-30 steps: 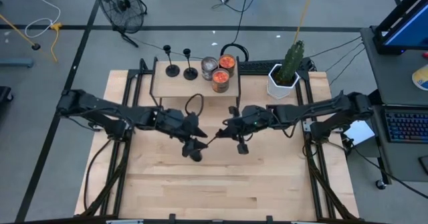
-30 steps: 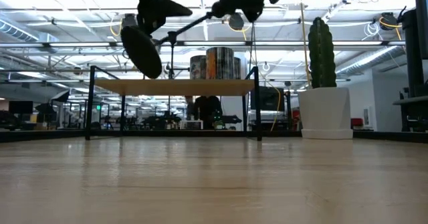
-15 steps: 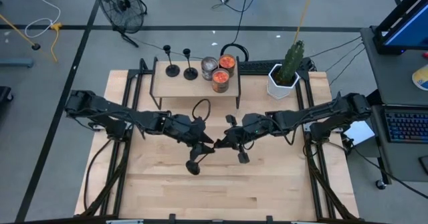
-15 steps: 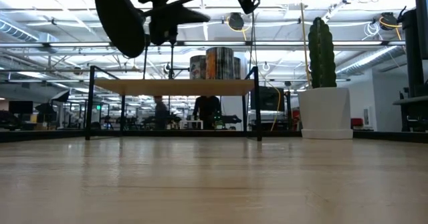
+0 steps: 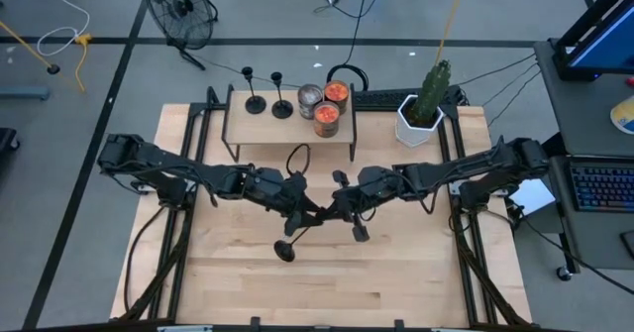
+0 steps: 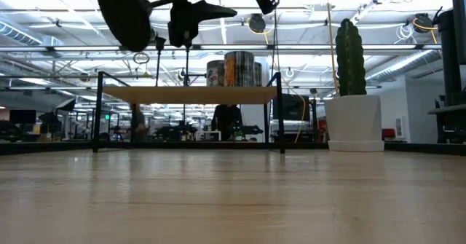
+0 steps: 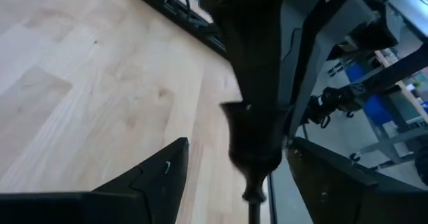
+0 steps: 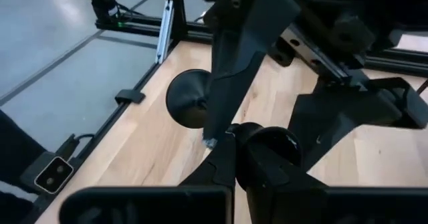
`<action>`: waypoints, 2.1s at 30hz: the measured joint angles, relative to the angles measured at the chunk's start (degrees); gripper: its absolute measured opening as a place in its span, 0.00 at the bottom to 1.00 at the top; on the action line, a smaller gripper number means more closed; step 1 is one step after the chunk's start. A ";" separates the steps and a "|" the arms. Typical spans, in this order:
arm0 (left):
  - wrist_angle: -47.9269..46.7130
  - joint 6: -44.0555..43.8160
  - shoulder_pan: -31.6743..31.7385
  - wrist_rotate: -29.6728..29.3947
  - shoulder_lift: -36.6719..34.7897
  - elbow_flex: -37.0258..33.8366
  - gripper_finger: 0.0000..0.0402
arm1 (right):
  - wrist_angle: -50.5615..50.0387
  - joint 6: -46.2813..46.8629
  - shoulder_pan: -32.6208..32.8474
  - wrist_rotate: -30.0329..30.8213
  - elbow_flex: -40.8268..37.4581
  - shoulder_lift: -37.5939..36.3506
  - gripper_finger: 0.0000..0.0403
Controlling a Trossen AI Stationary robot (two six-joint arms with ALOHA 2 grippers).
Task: Pick & Place candle stick holders
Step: Put the black candle holder on the shelf
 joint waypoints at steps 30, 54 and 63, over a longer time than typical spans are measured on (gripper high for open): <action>-0.85 -2.01 1.18 7.41 0.02 -0.02 0.09 | 1.59 0.89 -0.21 -1.41 -0.02 0.14 0.02; -2.46 -4.52 1.27 6.92 0.02 -0.02 0.09 | -1.08 3.43 -0.10 -0.28 0.04 0.14 0.44; -6.56 -4.80 1.11 7.38 0.02 -0.02 0.09 | -4.25 3.47 -0.15 -0.16 0.04 -1.42 0.48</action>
